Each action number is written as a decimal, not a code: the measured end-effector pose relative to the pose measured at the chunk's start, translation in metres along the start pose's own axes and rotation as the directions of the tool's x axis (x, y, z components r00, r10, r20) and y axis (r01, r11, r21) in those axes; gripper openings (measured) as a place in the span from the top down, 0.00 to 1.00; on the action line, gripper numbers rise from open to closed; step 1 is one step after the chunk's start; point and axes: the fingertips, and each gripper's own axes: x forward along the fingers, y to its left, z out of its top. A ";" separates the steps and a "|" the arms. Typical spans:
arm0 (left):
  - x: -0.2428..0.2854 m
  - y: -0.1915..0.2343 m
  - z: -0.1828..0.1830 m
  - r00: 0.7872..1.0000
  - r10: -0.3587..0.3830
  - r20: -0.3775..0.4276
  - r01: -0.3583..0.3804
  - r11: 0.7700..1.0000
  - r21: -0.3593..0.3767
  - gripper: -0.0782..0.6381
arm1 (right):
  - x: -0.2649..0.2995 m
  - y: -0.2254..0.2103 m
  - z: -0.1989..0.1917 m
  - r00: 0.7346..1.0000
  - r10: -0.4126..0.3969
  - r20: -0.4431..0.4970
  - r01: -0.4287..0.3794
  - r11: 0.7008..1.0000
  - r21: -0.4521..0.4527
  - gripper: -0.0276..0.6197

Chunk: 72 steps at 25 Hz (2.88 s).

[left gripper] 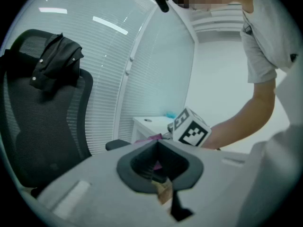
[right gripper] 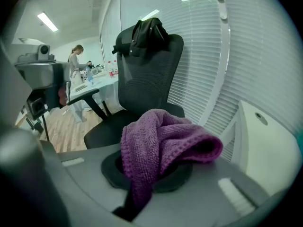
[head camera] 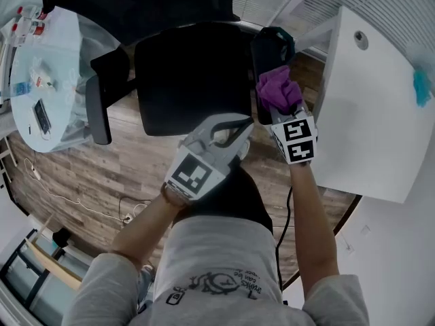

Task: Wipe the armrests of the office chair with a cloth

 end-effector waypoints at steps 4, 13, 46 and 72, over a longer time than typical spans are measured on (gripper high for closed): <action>0.000 -0.004 0.001 1.000 -0.004 0.000 0.004 1.000 0.001 0.89 | -0.024 0.019 -0.024 1.000 0.004 -0.022 -0.004 1.000 0.007 0.91; 0.000 -0.010 0.001 1.000 -0.015 -0.003 0.015 1.000 0.010 0.89 | -0.053 0.041 -0.059 0.999 0.018 -0.048 -0.015 0.998 0.064 0.91; -0.010 0.026 -0.017 1.000 0.021 0.001 -0.021 0.998 -0.053 0.89 | 0.056 -0.027 0.050 0.999 0.033 -0.021 -0.034 0.997 -0.070 0.91; -0.013 0.033 -0.019 1.000 0.016 -0.010 -0.016 0.999 -0.043 0.89 | 0.096 -0.048 0.092 0.999 0.014 -0.033 -0.018 0.995 -0.095 0.91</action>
